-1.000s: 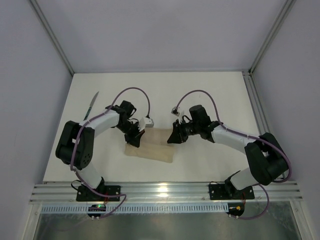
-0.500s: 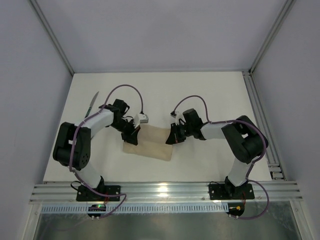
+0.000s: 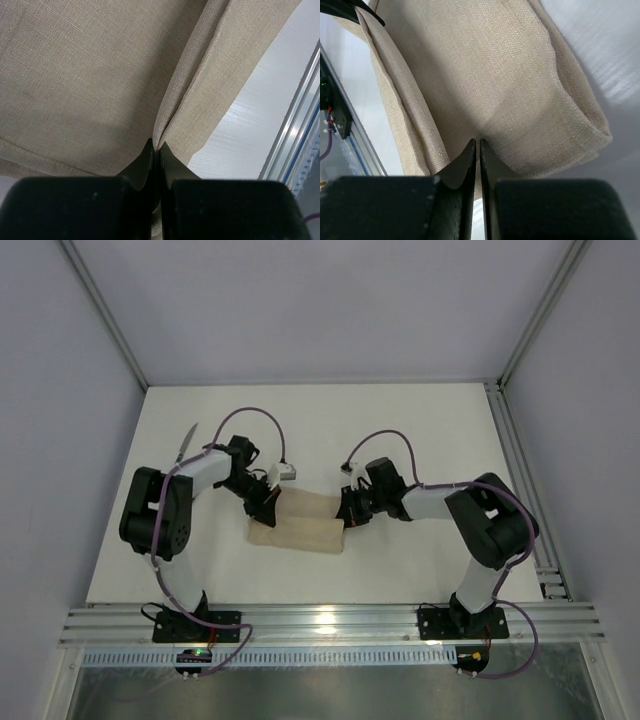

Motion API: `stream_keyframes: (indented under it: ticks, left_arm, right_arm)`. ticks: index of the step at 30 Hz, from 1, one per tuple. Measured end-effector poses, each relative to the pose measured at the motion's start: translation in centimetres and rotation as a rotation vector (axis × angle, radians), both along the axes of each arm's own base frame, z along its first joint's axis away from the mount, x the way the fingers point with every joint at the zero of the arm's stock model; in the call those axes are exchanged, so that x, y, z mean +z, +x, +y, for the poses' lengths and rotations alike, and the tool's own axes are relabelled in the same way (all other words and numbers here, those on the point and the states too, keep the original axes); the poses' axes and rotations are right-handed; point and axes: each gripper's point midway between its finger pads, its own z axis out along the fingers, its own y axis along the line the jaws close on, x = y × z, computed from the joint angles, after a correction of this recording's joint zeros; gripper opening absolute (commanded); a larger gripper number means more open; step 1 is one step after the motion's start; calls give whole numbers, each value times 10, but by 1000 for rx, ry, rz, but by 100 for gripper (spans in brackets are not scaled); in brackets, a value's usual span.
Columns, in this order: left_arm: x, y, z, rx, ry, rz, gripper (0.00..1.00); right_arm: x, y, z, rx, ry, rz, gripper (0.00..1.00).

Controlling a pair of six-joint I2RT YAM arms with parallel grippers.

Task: Fold the napkin into a case and place the utensils inside
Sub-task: Fold the lower triangle-folded napkin at the center of the board.

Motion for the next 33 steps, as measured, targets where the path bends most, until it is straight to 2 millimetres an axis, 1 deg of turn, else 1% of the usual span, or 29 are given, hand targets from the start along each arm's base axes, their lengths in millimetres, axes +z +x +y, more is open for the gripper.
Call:
stream_keyframes:
  ticks: [1,2,5,6,9,14,15,16,18,20,22,24,29,31,32,33]
  left_arm:
    - [-1,1,0,0,1,3,0]
    - [-1,2,-1,-1,1,4,0]
    - [-1,6,-2,-4,2,3,1]
    - [0,6,-3,-7,2,2,0]
    - [-2,6,-4,-20,9,2,0]
    - [-7,3,-6,-40,27,11,0]
    - [-8,3,-6,-42,31,12,0]
    - [-9,2,-6,-44,33,14,0]
    - [-9,2,-7,-46,37,14,1]
    - [-10,3,-7,-46,40,13,2]
    - [-11,4,-7,-41,46,16,5]
    - [-12,4,-6,-34,53,20,8]
    - [-13,5,-6,-28,62,21,10]
    - [-13,5,-6,-25,65,22,11]
    - [-13,5,-6,-21,67,23,13]
    - [-13,5,-6,-18,68,26,14]
  right_arm:
    - [1,1,-1,-2,-4,-9,13]
    - [3,1,-2,-7,-11,-19,18]
    - [10,5,-8,-29,-36,-56,23]
    - [14,7,-10,-41,-46,-71,29]
    - [28,15,-18,-88,-80,-125,39]
    - [61,33,-32,-189,-123,-232,46]
    - [67,36,-34,-206,-124,-256,49]
    - [74,37,-36,-217,-120,-276,51]
    - [86,40,-35,-220,-104,-317,55]
    - [90,38,-30,-204,-94,-337,57]
    - [87,32,-24,-174,-95,-340,59]
    - [77,26,-17,-137,-105,-333,59]
    - [31,8,-6,-36,-162,-256,59]
    - [16,0,-5,-3,-183,-230,55]
    - [12,-3,-5,8,-190,-223,50]
    - [11,-3,-3,15,-189,-231,45]
